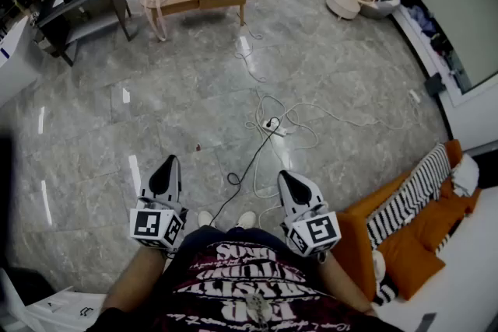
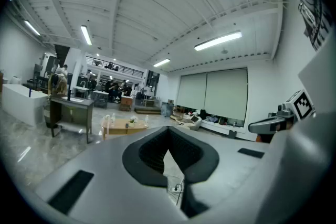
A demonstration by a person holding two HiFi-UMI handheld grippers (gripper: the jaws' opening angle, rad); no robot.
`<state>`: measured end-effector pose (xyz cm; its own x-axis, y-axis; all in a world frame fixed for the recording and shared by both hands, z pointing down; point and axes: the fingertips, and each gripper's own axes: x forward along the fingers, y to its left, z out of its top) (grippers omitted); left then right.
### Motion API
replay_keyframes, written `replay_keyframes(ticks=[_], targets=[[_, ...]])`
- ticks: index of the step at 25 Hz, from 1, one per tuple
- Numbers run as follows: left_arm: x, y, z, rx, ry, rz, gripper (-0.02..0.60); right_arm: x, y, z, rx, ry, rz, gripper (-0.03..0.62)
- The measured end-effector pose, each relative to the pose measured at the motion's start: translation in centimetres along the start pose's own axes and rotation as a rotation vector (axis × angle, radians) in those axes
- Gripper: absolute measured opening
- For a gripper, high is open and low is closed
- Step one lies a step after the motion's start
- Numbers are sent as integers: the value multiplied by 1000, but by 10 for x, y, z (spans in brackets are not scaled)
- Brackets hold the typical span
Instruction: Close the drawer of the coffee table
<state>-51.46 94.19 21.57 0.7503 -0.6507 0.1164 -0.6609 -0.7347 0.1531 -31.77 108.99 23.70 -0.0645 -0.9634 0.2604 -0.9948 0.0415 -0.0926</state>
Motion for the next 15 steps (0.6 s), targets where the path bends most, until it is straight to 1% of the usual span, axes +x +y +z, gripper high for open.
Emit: replay_keyframes(ticks=[3, 5, 6, 8, 10, 11, 15], targets=[[10, -35, -1, 27, -24, -11, 23, -19, -27, -4, -17, -6, -1, 34], [15, -51, -6, 5, -24, 0, 23, -32, -43, -8, -13, -12, -3, 34], [16, -58, -8, -5, -22, 2, 23, -38, -49, -10, 0, -19, 0, 34], [14, -70, -9, 12, -11, -4, 23, -48, -57, -11, 40, -40, 11, 35], [5, -70, -8, 44, 2, 4, 23, -55, -58, -13, 64, -46, 16, 35], [0, -64, -8, 45, 9, 24, 23, -56, -57, -15, 65, -45, 19, 35], [-12, -35, -10, 13, 25, 137, 23, -51, -62, -15, 76, -55, 31, 35]])
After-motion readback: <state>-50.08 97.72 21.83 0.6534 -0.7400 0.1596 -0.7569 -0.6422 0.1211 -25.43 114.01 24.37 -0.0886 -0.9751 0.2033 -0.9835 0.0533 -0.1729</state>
